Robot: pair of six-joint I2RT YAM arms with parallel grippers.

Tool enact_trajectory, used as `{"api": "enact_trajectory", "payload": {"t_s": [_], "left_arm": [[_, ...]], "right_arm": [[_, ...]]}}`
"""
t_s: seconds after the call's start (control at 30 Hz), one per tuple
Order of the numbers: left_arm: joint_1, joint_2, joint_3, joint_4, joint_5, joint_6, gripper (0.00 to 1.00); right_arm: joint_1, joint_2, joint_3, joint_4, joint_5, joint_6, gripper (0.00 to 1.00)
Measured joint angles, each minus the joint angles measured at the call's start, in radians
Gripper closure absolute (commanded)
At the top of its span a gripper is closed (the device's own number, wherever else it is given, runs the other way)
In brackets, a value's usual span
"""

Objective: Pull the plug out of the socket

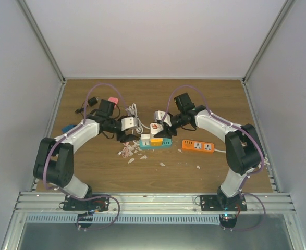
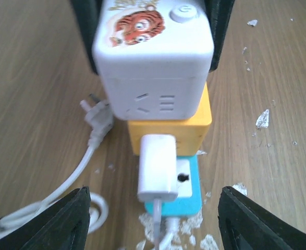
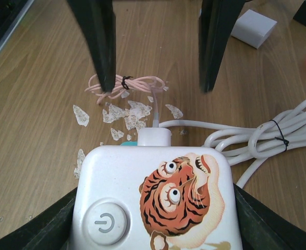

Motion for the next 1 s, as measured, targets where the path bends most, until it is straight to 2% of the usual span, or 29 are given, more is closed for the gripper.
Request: {"api": "enact_trajectory", "payload": {"t_s": [0.17, 0.33, 0.6, 0.7, 1.0], "left_arm": [[-0.086, 0.06, -0.016, 0.071, -0.042, -0.012, 0.36], [-0.125, 0.105, -0.022, 0.113, -0.08, -0.019, 0.44], [-0.132, 0.129, -0.031, 0.146, -0.136, -0.016, 0.76], [-0.129, 0.129, -0.033, 0.15, -0.138, -0.01, 0.83], [-0.093, 0.129, -0.049, 0.161, -0.105, 0.029, 0.89]], "right_arm": [[-0.001, 0.0, -0.002, 0.001, -0.003, -0.006, 0.99], [-0.001, 0.0, -0.002, 0.0, -0.004, -0.015, 0.99], [-0.002, 0.0, -0.002, -0.003, -0.005, -0.027, 0.99], [-0.002, 0.002, -0.002, -0.005, -0.005, -0.034, 0.99], [-0.001, 0.021, 0.021, -0.027, -0.014, -0.051, 1.0]]}}
